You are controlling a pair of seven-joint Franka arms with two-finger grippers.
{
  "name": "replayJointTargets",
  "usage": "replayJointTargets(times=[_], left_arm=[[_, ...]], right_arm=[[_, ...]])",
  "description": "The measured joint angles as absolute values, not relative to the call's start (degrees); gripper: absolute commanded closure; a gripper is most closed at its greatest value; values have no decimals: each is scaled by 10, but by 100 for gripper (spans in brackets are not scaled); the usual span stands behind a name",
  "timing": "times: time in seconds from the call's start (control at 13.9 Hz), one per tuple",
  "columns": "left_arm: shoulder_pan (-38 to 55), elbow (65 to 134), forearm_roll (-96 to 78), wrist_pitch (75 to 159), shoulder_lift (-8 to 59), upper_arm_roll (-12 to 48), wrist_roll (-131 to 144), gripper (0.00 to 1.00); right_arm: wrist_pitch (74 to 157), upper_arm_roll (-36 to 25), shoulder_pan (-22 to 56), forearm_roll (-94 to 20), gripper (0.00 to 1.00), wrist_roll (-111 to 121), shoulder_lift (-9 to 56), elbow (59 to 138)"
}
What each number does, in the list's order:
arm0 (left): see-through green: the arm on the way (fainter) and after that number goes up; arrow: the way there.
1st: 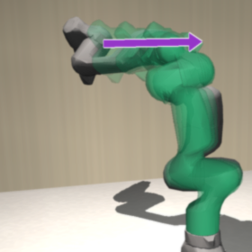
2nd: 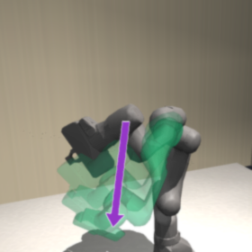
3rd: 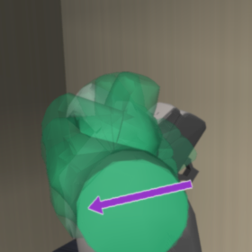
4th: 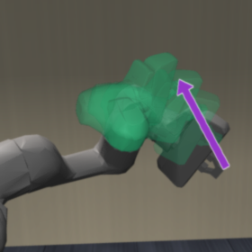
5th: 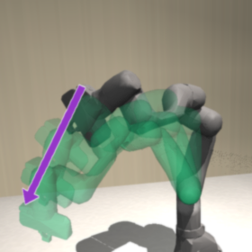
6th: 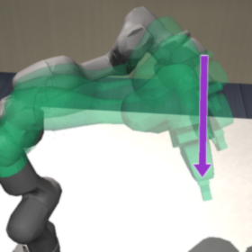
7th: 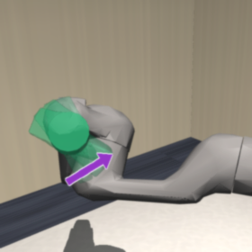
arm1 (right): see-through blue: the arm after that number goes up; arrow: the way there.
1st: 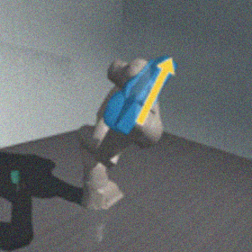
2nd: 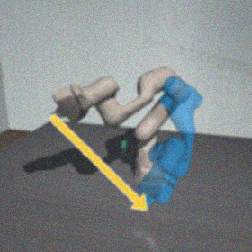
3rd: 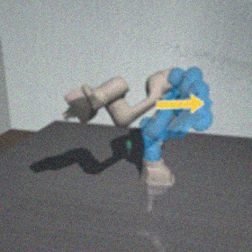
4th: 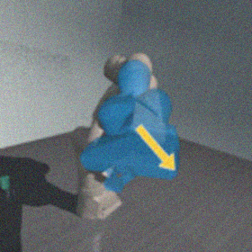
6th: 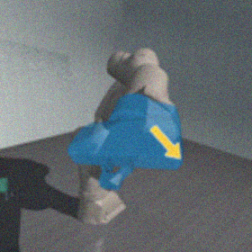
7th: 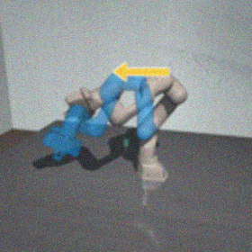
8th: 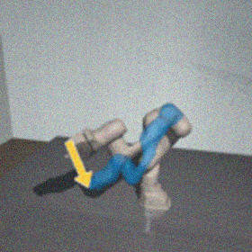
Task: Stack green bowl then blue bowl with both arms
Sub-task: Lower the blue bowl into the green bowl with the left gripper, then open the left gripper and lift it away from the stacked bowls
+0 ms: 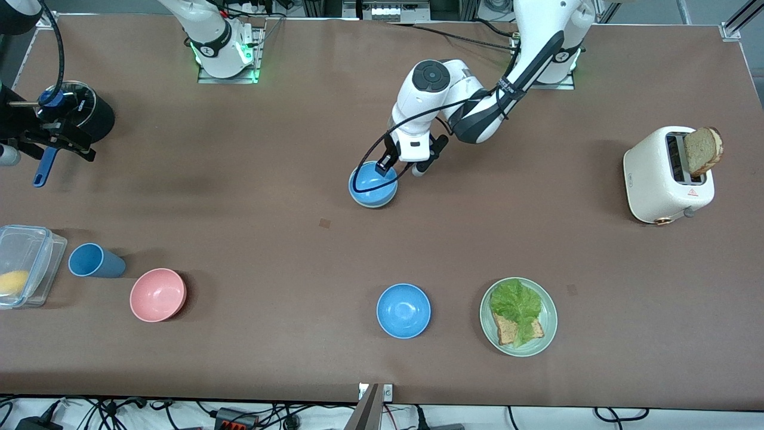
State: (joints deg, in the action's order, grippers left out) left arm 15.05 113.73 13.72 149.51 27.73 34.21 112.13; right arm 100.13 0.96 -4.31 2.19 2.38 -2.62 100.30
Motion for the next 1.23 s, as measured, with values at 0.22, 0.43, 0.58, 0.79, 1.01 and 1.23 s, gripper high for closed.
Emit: replayJointTargets(times=[0.22, 0.43, 0.58, 0.79, 1.01, 1.23], left_arm=[[148, 1122, 137, 1488, 276, 342, 1121, 32], [130, 1112, 138, 1459, 264, 342, 1121, 28], [113, 1098, 141, 1429, 253, 342, 1112, 27], [67, 1085, 143, 1410, 237, 352, 1062, 26], [-38, 1079, 144, 1369, 235, 423, 963, 26], [-150, 1054, 144, 1293, 235, 499, 851, 26]], right_arm=[[1001, 10, -43, 22, 0, 24, -26, 1003], [1001, 10, -43, 22, 0, 24, -26, 1003], [1002, 10, -43, 22, 0, 24, -26, 1003], [1003, 10, -43, 22, 0, 24, -26, 1003], [1003, 10, -43, 22, 0, 24, -26, 1003], [1003, 10, -43, 22, 0, 24, -26, 1002]])
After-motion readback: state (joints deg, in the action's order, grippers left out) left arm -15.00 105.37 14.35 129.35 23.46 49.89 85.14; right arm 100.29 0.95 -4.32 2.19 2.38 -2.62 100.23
